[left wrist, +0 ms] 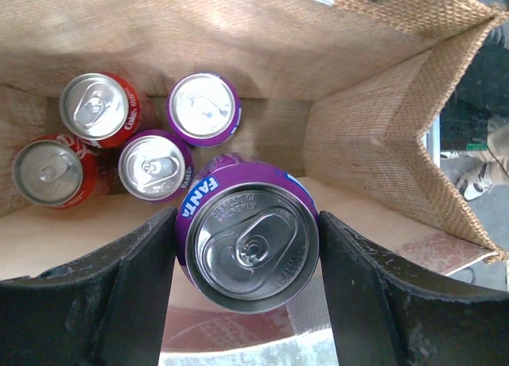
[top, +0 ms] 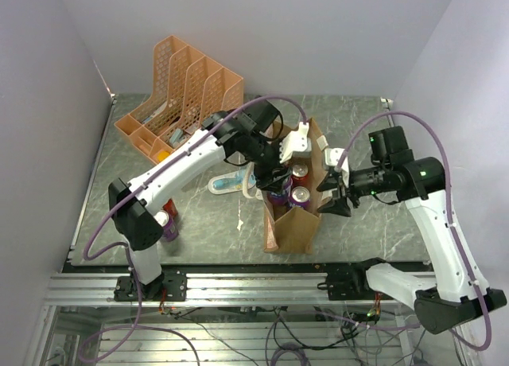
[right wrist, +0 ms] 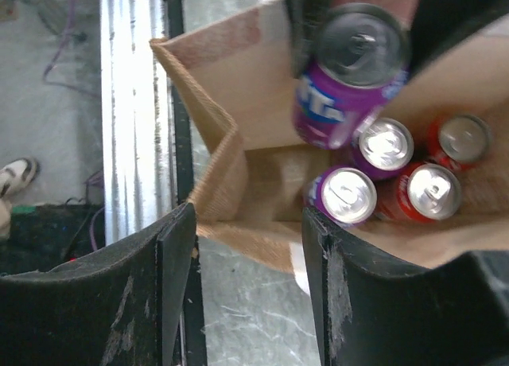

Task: Place the beverage into the canvas bag
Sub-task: Place the drink in the canvas bag.

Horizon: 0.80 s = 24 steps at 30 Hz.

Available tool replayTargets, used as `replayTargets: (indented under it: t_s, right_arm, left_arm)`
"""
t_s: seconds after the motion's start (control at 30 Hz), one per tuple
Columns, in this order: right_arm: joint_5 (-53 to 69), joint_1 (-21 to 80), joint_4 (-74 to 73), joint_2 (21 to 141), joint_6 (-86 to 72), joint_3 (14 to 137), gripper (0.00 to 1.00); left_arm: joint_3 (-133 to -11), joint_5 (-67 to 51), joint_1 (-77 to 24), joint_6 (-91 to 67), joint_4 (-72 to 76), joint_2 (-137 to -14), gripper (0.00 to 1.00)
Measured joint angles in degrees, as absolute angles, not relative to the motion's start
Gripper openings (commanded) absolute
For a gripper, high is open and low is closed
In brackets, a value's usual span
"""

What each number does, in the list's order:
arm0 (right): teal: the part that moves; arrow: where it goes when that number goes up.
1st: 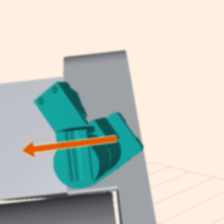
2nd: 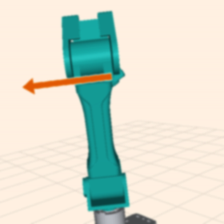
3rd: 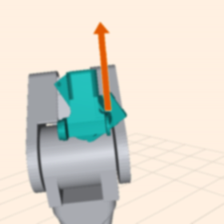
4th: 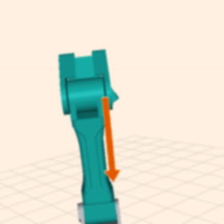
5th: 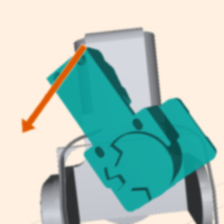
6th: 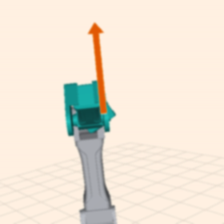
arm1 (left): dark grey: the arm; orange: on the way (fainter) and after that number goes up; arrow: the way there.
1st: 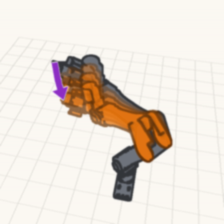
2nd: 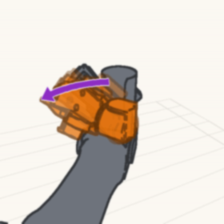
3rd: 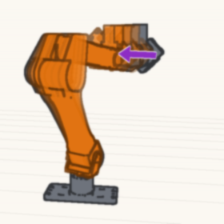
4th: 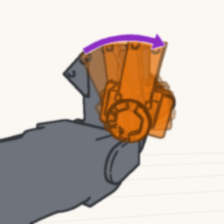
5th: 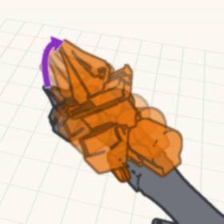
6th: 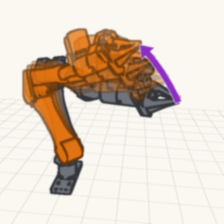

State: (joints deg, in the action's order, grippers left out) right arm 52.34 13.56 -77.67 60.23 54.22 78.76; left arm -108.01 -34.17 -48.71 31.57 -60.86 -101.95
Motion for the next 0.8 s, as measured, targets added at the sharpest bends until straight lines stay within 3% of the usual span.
replayTargets:
  t_s: [0.53,0.8]
  right_arm:
    - [43.5,39.3,-68.1,61.2,39.3,73.1,0.45]
    - [38.5,42.3,-62.8,59.8,34.8,70.7,0.45]
  left_arm:
    - [-109.0,-35.3,-43.7,28.1,-59.1,-100.5,0.07]
    - [-109.0,-36.8,-43.7,28.0,-58.9,-99.6,0.07]
